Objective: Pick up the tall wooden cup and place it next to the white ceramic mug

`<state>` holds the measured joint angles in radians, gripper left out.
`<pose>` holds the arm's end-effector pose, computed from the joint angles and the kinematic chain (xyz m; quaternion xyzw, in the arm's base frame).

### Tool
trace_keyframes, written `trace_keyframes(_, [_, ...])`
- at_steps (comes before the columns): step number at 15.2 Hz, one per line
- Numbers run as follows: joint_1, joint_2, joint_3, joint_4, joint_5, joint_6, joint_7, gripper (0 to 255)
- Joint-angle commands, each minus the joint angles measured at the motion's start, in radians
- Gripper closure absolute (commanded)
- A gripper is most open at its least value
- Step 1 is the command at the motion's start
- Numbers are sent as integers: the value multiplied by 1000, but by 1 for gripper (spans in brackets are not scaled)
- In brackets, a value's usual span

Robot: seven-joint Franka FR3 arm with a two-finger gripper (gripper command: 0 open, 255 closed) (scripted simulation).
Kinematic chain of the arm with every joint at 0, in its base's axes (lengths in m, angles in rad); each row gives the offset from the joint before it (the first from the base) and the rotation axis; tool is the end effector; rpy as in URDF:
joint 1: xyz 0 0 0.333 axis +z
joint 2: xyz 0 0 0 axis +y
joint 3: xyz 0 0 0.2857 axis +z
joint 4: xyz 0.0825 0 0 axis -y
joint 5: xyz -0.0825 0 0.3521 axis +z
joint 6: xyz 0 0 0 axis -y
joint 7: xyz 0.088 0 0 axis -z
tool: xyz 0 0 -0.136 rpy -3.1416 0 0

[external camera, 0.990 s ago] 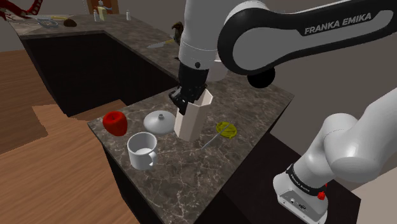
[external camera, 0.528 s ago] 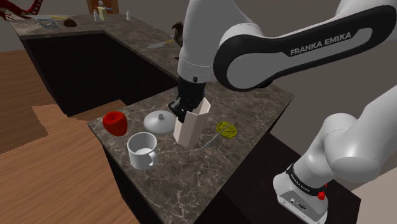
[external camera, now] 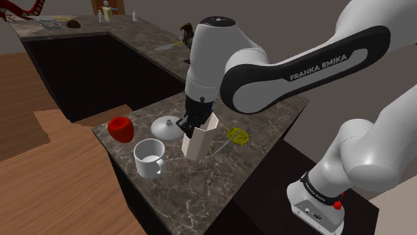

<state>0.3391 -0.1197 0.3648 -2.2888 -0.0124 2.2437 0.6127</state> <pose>0.3688 0.3124 0.3635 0.9979 0.0488 0.0424 0.0005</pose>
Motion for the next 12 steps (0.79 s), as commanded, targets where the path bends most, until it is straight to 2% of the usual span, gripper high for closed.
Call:
trace_keyframes(1, [-1,9,0,-8,-4,18,2,255])
trace_keyframes(8, [-1,9,0,-8,-5,18,3,255])
trace_keyframes(9, [-1,9,0,-8,-5,18,2,0])
trace_keyframes(12, [-1,9,0,-8,-4,18,2,0])
